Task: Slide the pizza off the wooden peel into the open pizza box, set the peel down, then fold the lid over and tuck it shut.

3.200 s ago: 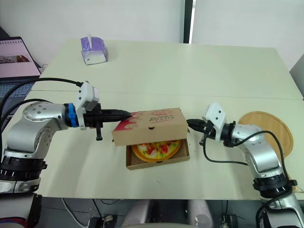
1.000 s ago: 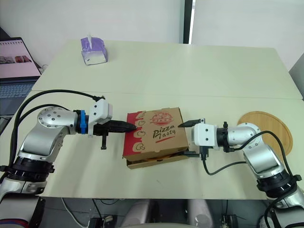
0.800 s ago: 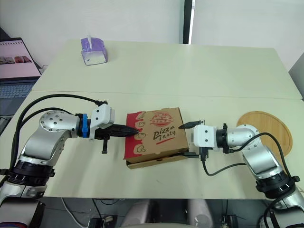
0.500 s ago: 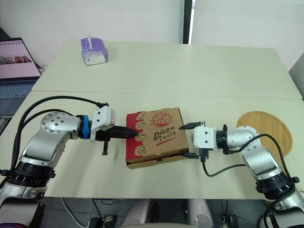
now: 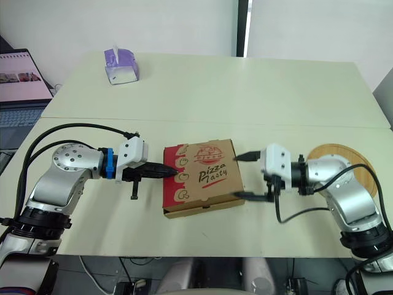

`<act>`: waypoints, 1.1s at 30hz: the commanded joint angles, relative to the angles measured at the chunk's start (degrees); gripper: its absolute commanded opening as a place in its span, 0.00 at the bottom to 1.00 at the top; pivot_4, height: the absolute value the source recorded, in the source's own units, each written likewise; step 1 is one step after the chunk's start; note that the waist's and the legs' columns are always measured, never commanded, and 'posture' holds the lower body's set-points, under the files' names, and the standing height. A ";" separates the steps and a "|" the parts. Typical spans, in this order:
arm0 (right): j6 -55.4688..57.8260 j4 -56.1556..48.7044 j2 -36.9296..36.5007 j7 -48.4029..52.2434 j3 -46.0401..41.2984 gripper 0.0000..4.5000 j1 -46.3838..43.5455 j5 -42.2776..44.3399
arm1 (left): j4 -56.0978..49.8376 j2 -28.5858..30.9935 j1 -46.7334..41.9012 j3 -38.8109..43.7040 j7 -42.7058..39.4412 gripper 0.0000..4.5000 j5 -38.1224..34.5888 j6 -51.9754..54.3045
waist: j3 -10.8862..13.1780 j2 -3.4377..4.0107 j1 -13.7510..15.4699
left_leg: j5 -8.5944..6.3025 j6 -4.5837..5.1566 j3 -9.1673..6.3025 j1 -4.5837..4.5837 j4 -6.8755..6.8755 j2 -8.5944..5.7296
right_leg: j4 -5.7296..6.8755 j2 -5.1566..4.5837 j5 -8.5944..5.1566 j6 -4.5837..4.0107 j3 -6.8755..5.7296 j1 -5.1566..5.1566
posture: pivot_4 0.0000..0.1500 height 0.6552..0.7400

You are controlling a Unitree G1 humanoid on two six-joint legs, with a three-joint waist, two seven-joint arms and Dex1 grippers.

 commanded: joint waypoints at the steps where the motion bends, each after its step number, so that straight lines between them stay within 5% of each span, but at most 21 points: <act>1: 0.20 1.74 0.72 -2.63 -2.17 0.63 0.14 0.03 | 0.10 0.24 -0.41 -0.32 -0.36 0.00 0.81 -0.96 | 0.00 0.00 0.00 | 0.00 0.00 0.01 0.00 0.00 0.00 | -0.01 0.00 0.00 0.00 0.01 0.00 | 1.00 1.00; 9: 1.46 -0.17 -0.22 -1.26 -1.52 0.00 3.80 1.88 | 0.24 0.06 -0.55 -0.58 -0.40 0.00 0.92 -1.21 | 0.00 0.00 0.00 | 0.00 0.01 0.03 -0.01 0.00 -0.01 | 0.01 -0.01 0.00 0.00 0.02 0.00 | 1.00 1.00; 22: -0.10 4.96 -1.37 -0.53 -3.27 0.00 8.49 0.93 | 0.03 0.32 -0.49 -0.58 -0.59 0.00 0.93 -1.04 | 0.00 0.00 0.00 | 0.00 0.01 0.05 0.01 0.00 -0.01 | 0.01 -0.01 0.00 0.00 0.02 0.01 | 1.00 1.00; 33: -4.58 3.04 0.00 0.63 3.59 0.00 10.41 -4.24 | -0.28 0.41 -0.56 -0.53 -0.54 0.00 0.95 -0.74 | 0.00 0.00 -0.01 | 0.00 0.01 0.04 0.02 0.01 -0.01 | 0.02 -0.01 0.00 0.01 0.01 0.01 | 1.00 1.00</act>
